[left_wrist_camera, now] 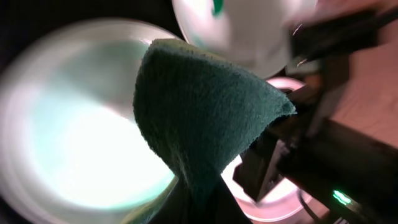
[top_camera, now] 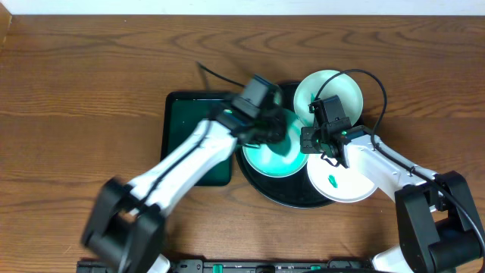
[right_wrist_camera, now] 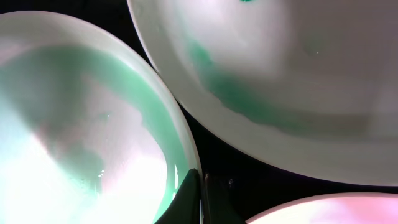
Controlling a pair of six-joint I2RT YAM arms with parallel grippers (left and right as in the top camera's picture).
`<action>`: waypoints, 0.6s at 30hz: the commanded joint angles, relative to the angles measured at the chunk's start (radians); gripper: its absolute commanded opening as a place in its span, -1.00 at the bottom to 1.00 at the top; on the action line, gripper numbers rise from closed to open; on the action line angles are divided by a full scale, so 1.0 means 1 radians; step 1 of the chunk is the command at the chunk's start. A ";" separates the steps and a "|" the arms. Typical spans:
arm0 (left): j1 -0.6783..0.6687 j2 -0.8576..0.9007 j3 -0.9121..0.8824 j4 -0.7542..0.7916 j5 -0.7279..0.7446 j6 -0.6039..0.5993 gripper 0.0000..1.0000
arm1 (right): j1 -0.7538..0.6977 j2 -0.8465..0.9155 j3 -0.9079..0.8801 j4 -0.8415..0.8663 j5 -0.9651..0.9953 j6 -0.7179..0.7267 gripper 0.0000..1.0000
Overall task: Clean dirty plates on tray and stack at the side
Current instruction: 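Return the sponge with left gripper to the green tray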
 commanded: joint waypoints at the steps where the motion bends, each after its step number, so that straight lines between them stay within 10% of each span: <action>1: 0.079 -0.066 0.024 -0.078 -0.068 0.039 -0.85 | 0.028 -0.009 -0.005 0.011 -0.043 0.010 -0.98; 18: 0.417 -0.094 -0.087 -0.450 -0.306 0.210 -0.85 | 0.026 -0.009 -0.005 0.011 -0.043 0.010 -0.97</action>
